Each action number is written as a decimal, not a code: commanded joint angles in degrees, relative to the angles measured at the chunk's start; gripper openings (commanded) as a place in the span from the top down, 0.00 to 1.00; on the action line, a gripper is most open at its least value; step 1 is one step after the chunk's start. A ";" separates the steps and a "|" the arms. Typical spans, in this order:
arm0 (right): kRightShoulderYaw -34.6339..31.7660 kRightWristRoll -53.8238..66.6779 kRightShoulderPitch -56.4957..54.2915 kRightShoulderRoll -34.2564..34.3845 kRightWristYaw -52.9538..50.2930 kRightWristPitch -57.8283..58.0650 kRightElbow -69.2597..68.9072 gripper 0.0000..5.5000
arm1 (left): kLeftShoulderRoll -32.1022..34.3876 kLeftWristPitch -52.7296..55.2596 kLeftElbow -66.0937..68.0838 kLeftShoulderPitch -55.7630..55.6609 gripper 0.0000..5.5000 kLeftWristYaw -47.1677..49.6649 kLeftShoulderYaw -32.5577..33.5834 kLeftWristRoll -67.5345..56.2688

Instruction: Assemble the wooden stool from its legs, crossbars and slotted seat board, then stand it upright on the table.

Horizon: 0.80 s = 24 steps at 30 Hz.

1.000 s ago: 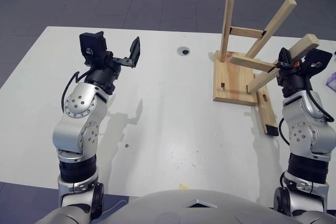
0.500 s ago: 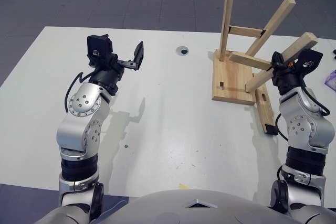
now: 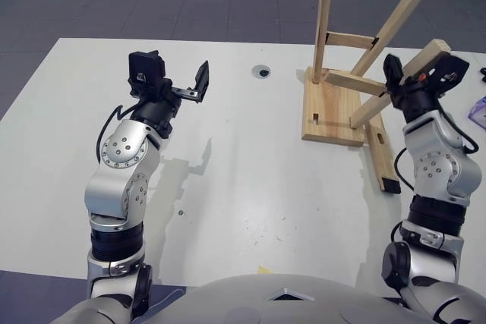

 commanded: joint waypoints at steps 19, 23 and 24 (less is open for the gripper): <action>1.80 -8.52 -10.55 -4.89 2.41 3.23 14.92 0.02 | -2.06 0.56 0.50 0.68 0.02 -0.05 -0.24 2.18; 0.97 -5.77 -10.79 -1.96 1.87 4.68 9.45 0.02 | -2.39 0.63 0.48 0.48 0.02 -0.17 -1.13 2.28; 0.36 -5.24 -11.54 -1.71 1.84 4.39 9.08 0.02 | -2.42 0.52 0.64 0.41 0.02 -0.18 -1.27 2.39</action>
